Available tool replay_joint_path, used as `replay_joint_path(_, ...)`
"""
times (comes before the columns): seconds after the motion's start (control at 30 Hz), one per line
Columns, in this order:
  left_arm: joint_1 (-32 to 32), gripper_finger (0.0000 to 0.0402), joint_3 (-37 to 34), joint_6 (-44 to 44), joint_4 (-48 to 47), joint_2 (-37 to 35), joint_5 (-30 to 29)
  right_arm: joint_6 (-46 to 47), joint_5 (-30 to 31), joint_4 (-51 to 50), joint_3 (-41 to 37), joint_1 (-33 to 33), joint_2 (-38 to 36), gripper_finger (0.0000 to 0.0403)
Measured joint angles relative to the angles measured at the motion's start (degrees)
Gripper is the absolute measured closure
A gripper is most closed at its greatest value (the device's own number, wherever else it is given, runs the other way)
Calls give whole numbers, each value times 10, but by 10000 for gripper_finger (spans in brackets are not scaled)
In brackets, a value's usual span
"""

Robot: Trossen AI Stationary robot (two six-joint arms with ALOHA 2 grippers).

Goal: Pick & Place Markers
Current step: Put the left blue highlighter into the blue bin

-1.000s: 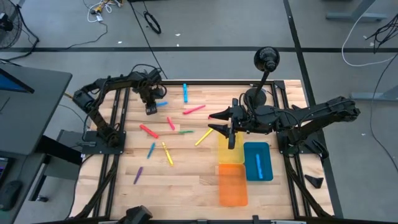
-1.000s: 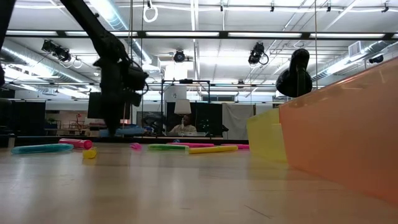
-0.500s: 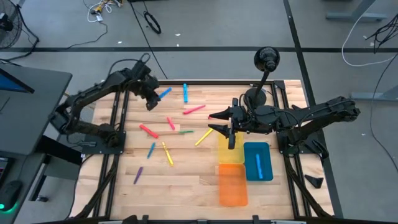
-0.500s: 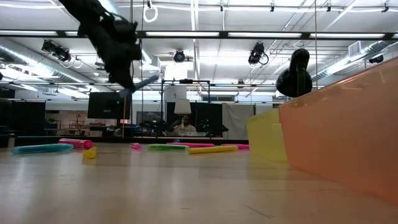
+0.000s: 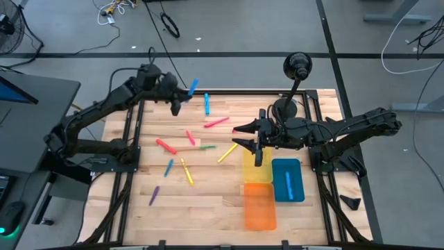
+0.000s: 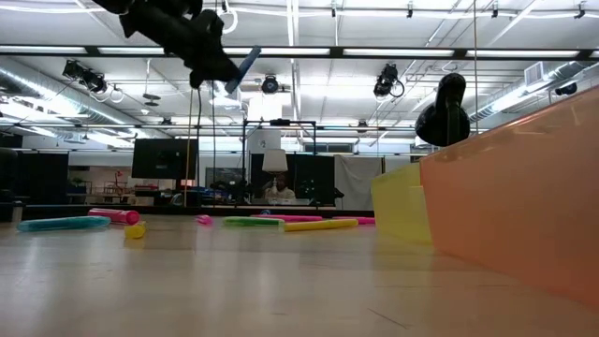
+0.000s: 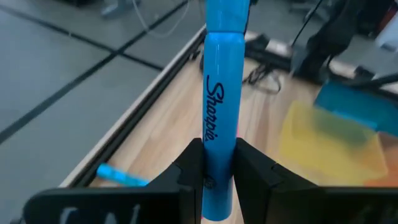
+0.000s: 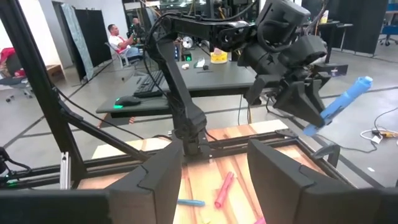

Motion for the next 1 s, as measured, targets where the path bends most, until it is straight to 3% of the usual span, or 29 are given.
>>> replay_joint_path(0.4,-85,336,0,-46,131,0,-43,-4,0,25,0,0,0,218)
replay_joint_path(0.63,-155,336,0,-54,202,0,-84,44,0,48,2,-18,0,218)
replay_joint_path(1.0,-272,336,0,-58,290,1,-162,-30,-1,-18,83,-42,3,193)
